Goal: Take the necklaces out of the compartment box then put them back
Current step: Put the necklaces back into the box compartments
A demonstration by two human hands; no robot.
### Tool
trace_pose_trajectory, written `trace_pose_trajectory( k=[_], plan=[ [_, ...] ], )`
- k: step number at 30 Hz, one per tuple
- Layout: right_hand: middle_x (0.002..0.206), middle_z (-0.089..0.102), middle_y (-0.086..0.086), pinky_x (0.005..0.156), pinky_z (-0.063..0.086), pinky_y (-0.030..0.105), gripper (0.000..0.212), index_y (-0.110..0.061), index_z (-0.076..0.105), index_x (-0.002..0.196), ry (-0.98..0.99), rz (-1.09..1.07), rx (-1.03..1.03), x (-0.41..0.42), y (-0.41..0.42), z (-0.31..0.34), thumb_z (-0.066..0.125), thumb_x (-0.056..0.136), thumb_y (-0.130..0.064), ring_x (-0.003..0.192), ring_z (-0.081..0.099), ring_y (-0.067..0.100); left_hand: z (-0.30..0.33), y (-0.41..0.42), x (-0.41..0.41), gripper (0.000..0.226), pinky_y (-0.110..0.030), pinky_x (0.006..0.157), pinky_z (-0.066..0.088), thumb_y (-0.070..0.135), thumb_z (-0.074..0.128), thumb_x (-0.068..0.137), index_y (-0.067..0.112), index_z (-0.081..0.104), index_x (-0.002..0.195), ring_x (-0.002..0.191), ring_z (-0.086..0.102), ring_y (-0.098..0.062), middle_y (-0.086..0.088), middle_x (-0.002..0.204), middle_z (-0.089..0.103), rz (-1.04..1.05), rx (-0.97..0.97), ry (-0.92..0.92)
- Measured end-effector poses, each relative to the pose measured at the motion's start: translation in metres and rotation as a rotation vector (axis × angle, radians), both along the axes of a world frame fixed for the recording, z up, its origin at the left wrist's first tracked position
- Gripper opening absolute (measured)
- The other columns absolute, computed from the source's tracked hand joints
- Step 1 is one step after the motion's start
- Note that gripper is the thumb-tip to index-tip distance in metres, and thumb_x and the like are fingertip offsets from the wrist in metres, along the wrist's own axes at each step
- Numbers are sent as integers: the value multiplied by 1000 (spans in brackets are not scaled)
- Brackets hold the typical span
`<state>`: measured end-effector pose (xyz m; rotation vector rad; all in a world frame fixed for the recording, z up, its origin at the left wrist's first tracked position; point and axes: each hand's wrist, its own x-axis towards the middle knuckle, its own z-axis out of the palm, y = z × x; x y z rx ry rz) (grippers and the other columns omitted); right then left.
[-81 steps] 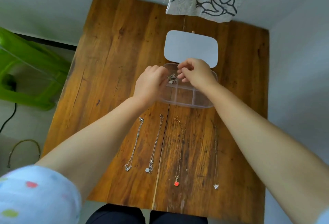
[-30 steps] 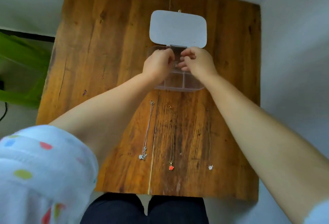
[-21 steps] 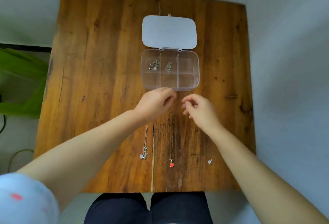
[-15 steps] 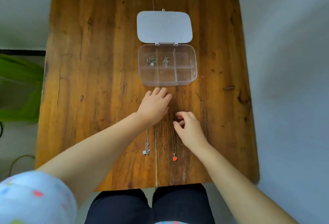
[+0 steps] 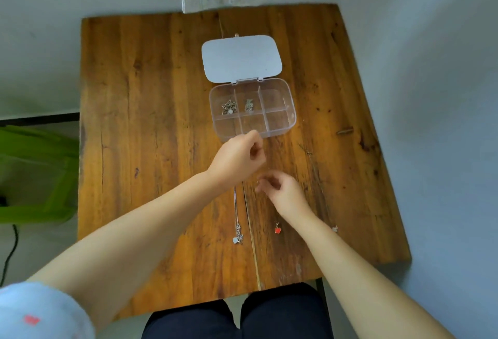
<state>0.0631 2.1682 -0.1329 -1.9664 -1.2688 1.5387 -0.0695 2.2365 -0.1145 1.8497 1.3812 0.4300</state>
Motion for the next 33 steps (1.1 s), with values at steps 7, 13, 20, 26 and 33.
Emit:
trace_pose_trajectory(
  k=[7, 13, 20, 26, 33],
  plan=[
    [93, 67, -7, 78, 46, 10, 15, -16, 65, 101, -101, -28, 181, 31, 15, 27, 52, 94, -20, 91, 61, 3, 22, 41, -34, 5, -9, 50, 39, 9, 52, 86, 10, 52, 81, 61, 47, -10, -1, 73, 55, 358, -54, -141],
    [101, 69, -1, 91, 54, 32, 11, -21, 65, 96, -6, -146, 254, 17, 78, 44, 54, 93, -19, 100, 65, 14, 9, 52, -40, 9, -24, 64, 51, 12, 53, 88, 15, 54, 80, 69, 65, -17, -7, 76, 67, 534, -140, -222],
    [100, 69, 6, 81, 52, 30, 16, -10, 67, 100, -89, 94, 186, -44, 125, 16, 53, 93, -14, 93, 63, 18, -11, 48, -35, 5, -31, 67, 50, 8, 55, 85, 8, 59, 83, 77, 62, -24, -10, 81, 66, 574, -122, -78],
    [101, 65, -2, 72, 43, 16, 21, -11, 65, 109, -142, 188, 214, -32, 127, 21, 51, 94, -17, 92, 59, 12, -6, 47, -38, 9, -26, 67, 44, 8, 54, 88, 7, 60, 93, 76, 55, -17, -1, 84, 60, 483, -53, 2],
    [94, 68, -2, 83, 56, 32, 17, -16, 63, 103, -246, -178, 128, 95, 92, 28, 48, 96, -17, 92, 67, 15, 4, 38, 3, 9, -34, 65, 49, 8, 51, 89, 7, 59, 91, 75, 56, -21, -2, 82, 60, 150, 96, 28]
  ],
)
